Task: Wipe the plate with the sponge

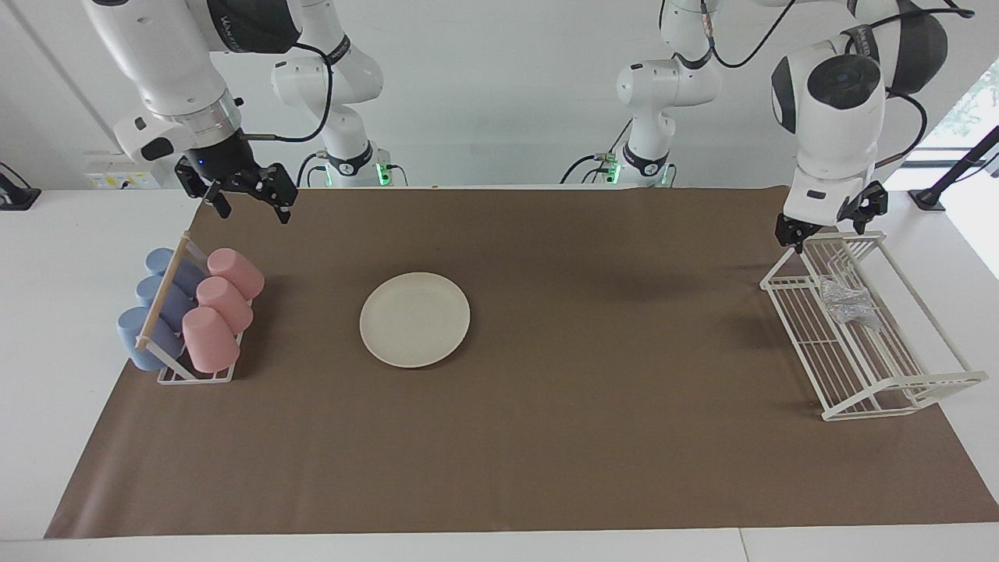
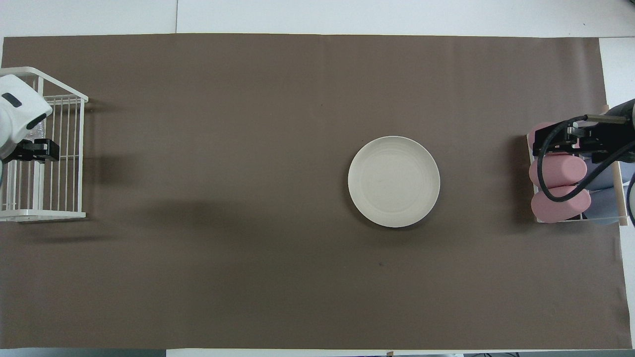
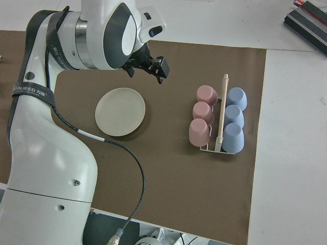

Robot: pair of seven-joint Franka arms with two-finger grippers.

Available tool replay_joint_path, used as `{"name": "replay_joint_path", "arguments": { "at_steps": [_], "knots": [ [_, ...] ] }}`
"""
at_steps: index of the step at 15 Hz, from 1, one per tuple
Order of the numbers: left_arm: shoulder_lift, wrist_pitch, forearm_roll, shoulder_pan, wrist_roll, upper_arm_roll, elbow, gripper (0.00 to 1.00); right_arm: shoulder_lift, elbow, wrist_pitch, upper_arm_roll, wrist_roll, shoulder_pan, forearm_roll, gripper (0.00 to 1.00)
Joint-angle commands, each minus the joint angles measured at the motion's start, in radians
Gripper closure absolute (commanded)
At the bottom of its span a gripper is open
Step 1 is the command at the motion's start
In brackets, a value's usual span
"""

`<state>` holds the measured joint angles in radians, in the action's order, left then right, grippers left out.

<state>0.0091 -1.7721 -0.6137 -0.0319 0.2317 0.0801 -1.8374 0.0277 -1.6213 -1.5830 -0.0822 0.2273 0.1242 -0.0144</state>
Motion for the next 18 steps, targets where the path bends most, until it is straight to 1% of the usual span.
{"name": "replay_joint_path", "arguments": {
  "at_steps": [1, 2, 4, 6, 7, 9, 10, 12, 13, 14, 15, 16, 17, 18],
  "knots": [
    [0.090, -0.023, -0.152, -0.052, 0.168, -0.010, -0.005, 0.00, -0.006, 0.041, 0.001, 0.018, 0.151, 0.038, 0.010, 0.00],
    [0.118, -0.030, -0.187, -0.057, 0.211, -0.010, -0.005, 0.00, -0.008, 0.053, 0.011, 0.018, 0.218, 0.055, 0.010, 0.00],
    [0.153, -0.056, -0.262, -0.057, 0.219, -0.010, -0.005, 0.00, -0.011, 0.067, 0.024, 0.018, 0.334, 0.084, 0.013, 0.00],
    [0.202, -0.059, -0.337, -0.057, 0.239, -0.010, -0.003, 0.00, -0.012, 0.069, -0.006, 0.018, 0.449, 0.112, 0.016, 0.00],
    [0.212, -0.058, -0.359, -0.056, 0.244, -0.010, -0.005, 0.00, -0.014, 0.069, -0.029, 0.018, 0.508, 0.130, 0.013, 0.00],
    [0.227, -0.061, -0.371, -0.049, 0.244, -0.010, -0.003, 0.00, -0.012, 0.069, -0.006, 0.018, 0.660, 0.167, 0.005, 0.00],
    [0.230, -0.066, -0.371, -0.048, 0.244, -0.010, -0.003, 0.00, -0.012, 0.069, 0.017, 0.018, 0.770, 0.195, 0.008, 0.00],
    [0.235, -0.092, -0.371, -0.045, 0.241, -0.010, -0.003, 0.00, -0.014, 0.070, 0.023, 0.019, 0.959, 0.261, 0.013, 0.00],
    [0.242, -0.090, -0.371, -0.046, 0.241, -0.010, -0.002, 0.00, -0.026, 0.072, 0.015, 0.018, 1.060, 0.291, 0.013, 0.00],
    [0.244, -0.090, -0.371, -0.046, 0.239, -0.010, -0.002, 0.00, -0.047, 0.090, 0.014, 0.018, 1.123, 0.305, 0.019, 0.00],
    [0.244, -0.089, -0.371, -0.046, 0.239, -0.010, -0.003, 0.00, -0.073, 0.133, 0.023, 0.019, 1.167, 0.314, 0.039, 0.00],
    [0.244, -0.084, -0.371, -0.045, 0.239, -0.010, -0.003, 0.00, -0.122, 0.194, 0.038, 0.018, 1.214, 0.333, 0.039, 0.00],
    [0.244, -0.082, -0.371, -0.045, 0.241, -0.010, -0.003, 0.02, -0.177, 0.274, 0.081, 0.019, 1.265, 0.337, 0.042, 0.00],
    [0.244, -0.081, -0.371, -0.043, 0.239, -0.010, -0.003, 0.17, -0.242, 0.359, 0.110, 0.019, 1.329, 0.338, 0.063, 0.00]
  ]
}}
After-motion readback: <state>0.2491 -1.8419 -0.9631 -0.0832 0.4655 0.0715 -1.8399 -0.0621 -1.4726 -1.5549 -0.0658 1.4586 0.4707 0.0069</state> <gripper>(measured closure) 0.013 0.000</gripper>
